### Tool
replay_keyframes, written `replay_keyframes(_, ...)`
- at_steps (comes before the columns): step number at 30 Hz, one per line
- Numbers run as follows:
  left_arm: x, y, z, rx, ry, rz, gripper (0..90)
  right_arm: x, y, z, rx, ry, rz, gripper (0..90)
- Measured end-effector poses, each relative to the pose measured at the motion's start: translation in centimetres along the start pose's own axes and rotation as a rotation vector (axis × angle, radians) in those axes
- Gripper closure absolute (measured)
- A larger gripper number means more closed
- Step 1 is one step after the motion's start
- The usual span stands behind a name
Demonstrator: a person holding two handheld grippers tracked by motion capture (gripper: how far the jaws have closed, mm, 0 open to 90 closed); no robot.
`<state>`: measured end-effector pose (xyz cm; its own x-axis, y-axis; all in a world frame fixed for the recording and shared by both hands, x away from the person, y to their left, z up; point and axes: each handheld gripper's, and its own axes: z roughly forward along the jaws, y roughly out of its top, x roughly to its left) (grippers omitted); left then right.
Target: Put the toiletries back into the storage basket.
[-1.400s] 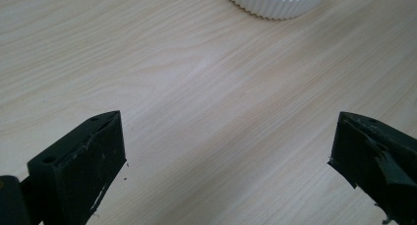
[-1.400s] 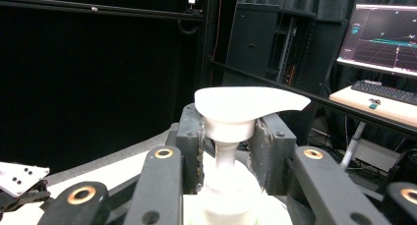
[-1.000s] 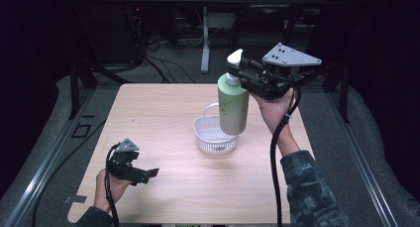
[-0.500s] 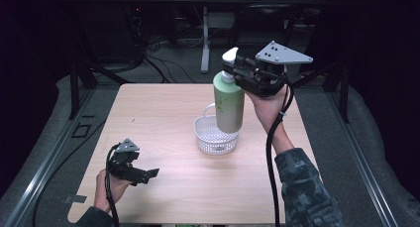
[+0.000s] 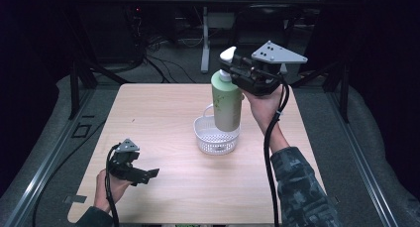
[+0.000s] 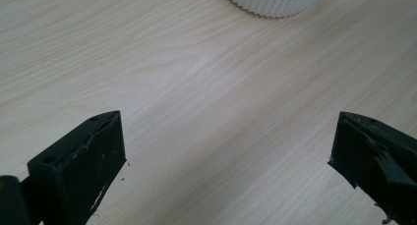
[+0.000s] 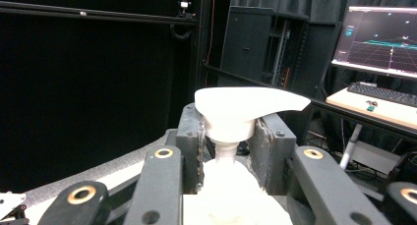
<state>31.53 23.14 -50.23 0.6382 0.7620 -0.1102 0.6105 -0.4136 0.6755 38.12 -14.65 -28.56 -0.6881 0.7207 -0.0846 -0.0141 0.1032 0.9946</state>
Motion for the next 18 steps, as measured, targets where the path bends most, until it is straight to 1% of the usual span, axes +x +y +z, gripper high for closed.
replay_keyframes(7, 0.0, 0.0, 0.0, 0.000, 0.000, 0.001, 0.0, -0.1, -0.2, 0.3, 0.001, -0.007, 0.004, 68.2)
replay_keyframes(10, 0.0, 0.0, 0.0, 0.000, -0.001, 0.001, 0.0, -0.1, -0.4, 0.6, 0.000, -0.010, 0.014, 68.2)
replay_keyframes(17, -0.1, 0.0, 0.0, 0.001, -0.002, -0.003, 0.0, -0.1, -0.8, 1.1, -0.001, -0.015, 0.021, 68.2)
replay_keyframes(18, 0.0, 0.0, 0.0, 0.003, -0.002, 0.002, 0.0, -0.1, -0.8, 1.1, -0.002, -0.016, 0.023, 68.2)
